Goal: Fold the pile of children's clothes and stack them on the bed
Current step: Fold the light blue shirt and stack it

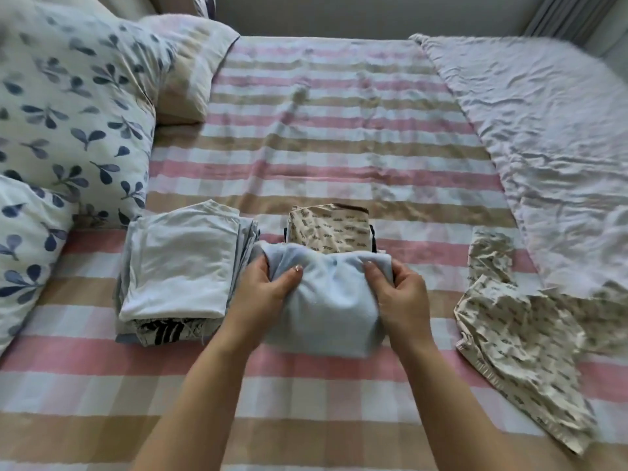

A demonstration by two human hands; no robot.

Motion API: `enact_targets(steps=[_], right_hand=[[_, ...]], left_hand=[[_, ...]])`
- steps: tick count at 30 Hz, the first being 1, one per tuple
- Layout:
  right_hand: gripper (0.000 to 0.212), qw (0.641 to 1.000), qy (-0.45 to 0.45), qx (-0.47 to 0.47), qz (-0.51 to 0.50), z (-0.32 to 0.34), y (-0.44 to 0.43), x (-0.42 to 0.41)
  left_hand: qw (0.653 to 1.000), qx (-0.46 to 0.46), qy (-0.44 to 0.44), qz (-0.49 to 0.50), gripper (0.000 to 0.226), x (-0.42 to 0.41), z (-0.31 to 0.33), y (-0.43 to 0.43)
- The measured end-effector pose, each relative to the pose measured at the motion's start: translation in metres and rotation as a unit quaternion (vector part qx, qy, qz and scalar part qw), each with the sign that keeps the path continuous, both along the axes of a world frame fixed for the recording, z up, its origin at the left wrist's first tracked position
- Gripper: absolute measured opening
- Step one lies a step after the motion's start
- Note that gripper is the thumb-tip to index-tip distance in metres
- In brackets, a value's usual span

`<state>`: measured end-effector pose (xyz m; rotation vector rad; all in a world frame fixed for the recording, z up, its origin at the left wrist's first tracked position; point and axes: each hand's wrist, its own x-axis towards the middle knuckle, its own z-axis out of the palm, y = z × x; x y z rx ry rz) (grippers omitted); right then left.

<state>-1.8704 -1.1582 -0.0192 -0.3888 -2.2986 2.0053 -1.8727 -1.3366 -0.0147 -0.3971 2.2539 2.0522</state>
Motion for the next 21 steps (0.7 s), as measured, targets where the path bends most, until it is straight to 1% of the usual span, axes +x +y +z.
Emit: enact_targets(steps=[2,5,7,9,10,12,14,16,19,21], right_hand=[[0.020,0.999,0.041,0.005,-0.009,0.005,0.003,-0.043],[0.015,0.997,0.076,0.020,-0.022,-0.008,0.009,-0.101],[0.013,0.998,0.061,0.026,-0.020,-0.028,0.012,-0.124],[0.017,0.999,0.024,0.031,-0.015,-0.056,0.015,-0.136],[0.017,0.999,-0.002,0.039,-0.011,-0.071,0.017,-0.137],[0.011,0.998,-0.049,0.040,-0.004,-0.096,0.019,-0.132],[0.007,0.996,-0.083,0.026,-0.007,-0.113,0.020,-0.120],[0.006,0.993,-0.114,0.014,-0.008,-0.120,0.020,-0.107],[0.007,0.989,-0.148,-0.007,0.006,-0.118,0.024,-0.085],[0.005,0.989,-0.148,-0.012,0.005,-0.116,0.028,-0.067]], left_hand=[[0.999,0.018,0.032,-0.020,0.030,-0.044,0.005,0.003],[0.998,0.022,0.049,-0.035,0.030,-0.105,-0.009,0.006],[0.999,0.027,0.031,-0.032,0.030,-0.132,-0.034,0.008],[0.999,0.039,-0.021,-0.020,0.024,-0.146,-0.064,0.010],[0.998,0.038,-0.050,-0.019,0.022,-0.147,-0.078,0.011],[0.994,0.039,-0.098,-0.016,0.025,-0.141,-0.100,0.013],[0.991,0.046,-0.122,-0.003,0.028,-0.129,-0.110,0.015],[0.992,0.043,-0.117,-0.007,0.025,-0.117,-0.111,0.012],[0.993,-0.002,-0.111,-0.033,0.040,-0.100,-0.098,0.005],[0.994,-0.043,-0.097,-0.023,0.043,-0.087,-0.092,0.001]])
